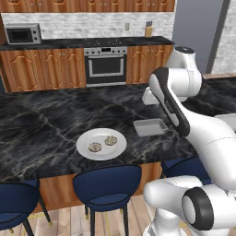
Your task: Place two dumplings into each of the tupperware containers and then place the containers in the fridge.
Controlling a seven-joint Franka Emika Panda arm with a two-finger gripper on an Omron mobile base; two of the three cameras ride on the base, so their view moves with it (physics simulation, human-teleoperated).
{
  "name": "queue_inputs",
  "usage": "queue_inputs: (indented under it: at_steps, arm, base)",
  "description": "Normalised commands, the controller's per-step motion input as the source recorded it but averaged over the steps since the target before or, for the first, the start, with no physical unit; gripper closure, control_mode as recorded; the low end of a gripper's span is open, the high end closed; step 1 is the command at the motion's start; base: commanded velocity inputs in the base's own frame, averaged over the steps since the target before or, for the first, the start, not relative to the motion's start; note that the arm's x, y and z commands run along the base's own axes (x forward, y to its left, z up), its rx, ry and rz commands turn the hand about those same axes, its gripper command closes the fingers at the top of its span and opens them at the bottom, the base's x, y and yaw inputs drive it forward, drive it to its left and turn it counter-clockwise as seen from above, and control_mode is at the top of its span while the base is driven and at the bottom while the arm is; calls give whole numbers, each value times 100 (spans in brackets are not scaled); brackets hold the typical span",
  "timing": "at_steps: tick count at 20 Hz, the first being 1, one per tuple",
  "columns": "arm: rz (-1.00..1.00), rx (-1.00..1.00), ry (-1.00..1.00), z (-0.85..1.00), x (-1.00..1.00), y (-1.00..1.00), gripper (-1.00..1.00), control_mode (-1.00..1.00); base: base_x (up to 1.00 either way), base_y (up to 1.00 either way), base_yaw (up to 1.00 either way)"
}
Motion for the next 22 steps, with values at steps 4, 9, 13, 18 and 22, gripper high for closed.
queue_inputs:
  at_steps: [4,9,13,18,22]
  arm:
    - [0,0,0,-1,0,40,-100,-100]
    - [3,0,1,-30,24,95,-100,-100]
    - [0,0,18,-67,19,56,-100,-100]
    - [0,0,23,-79,29,50,-100,-100]
    - [0,0,12,-62,31,0,-100,-100]
  base:
    - [0,0,0]
    - [0,0,0]
    - [0,0,0]
    - [0,0,0]
    - [0,0,0]
